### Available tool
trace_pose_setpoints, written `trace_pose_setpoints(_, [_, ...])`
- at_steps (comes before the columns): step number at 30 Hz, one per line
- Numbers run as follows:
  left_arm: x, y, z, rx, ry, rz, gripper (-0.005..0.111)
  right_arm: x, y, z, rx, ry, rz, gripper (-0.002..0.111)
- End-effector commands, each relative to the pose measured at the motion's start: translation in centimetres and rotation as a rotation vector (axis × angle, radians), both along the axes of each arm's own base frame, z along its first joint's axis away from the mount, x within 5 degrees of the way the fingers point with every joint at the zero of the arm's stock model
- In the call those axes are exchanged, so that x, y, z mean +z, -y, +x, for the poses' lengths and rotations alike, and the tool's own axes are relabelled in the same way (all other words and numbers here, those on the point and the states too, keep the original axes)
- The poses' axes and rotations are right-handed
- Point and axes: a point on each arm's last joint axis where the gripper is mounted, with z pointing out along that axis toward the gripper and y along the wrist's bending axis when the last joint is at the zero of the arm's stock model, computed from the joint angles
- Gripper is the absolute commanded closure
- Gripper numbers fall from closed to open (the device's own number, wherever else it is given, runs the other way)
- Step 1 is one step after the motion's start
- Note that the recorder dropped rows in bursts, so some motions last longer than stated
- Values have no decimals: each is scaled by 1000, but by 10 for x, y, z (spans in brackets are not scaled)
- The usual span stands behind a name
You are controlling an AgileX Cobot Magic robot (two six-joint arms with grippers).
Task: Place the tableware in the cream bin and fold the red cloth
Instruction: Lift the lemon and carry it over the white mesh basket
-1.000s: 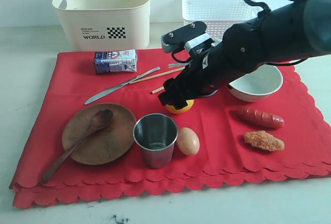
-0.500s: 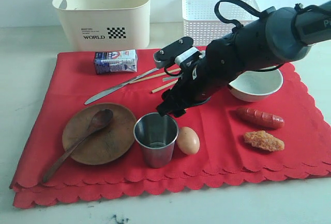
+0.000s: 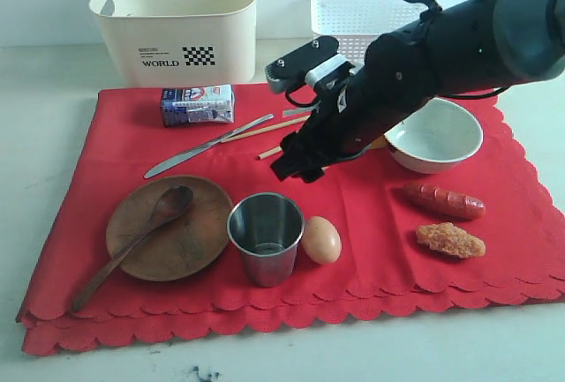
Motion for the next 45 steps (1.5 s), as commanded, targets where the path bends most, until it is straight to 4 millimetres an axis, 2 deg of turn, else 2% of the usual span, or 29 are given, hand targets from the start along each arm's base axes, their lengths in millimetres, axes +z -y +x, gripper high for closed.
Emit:
trace_pose_setpoints(1, [0, 0, 0, 1, 7, 1, 104, 30, 3, -1, 8, 77, 36, 108])
trace_pose_setpoints(3, [0, 0, 0, 1, 7, 1, 104, 42, 4, -3, 8, 106, 56, 108])
trace_pose_setpoints(9, [0, 0, 0, 1, 7, 1, 104, 56, 6, -4, 9, 145, 76, 108])
trace_pose_setpoints(13, [0, 0, 0, 1, 7, 1, 104, 65, 13, 4, -46, 155, 82, 108])
trace_pose_setpoints(19, [0, 0, 0, 1, 7, 1, 104, 69, 55, 30, -179, 183, 87, 108])
trace_pose_setpoints(22, [0, 0, 0, 1, 7, 1, 104, 74, 77, 45, -270, 250, 142, 108])
trace_pose_setpoints(30, [0, 0, 0, 1, 7, 1, 104, 84, 112, 72, -381, 427, 240, 108])
trace_pose_setpoints(39, [0, 0, 0, 1, 7, 1, 104, 89, 106, 127, -404, 423, 230, 108])
trace_pose_setpoints(45, [0, 0, 0, 1, 7, 1, 104, 73, 106, 168, -446, 395, 227, 108])
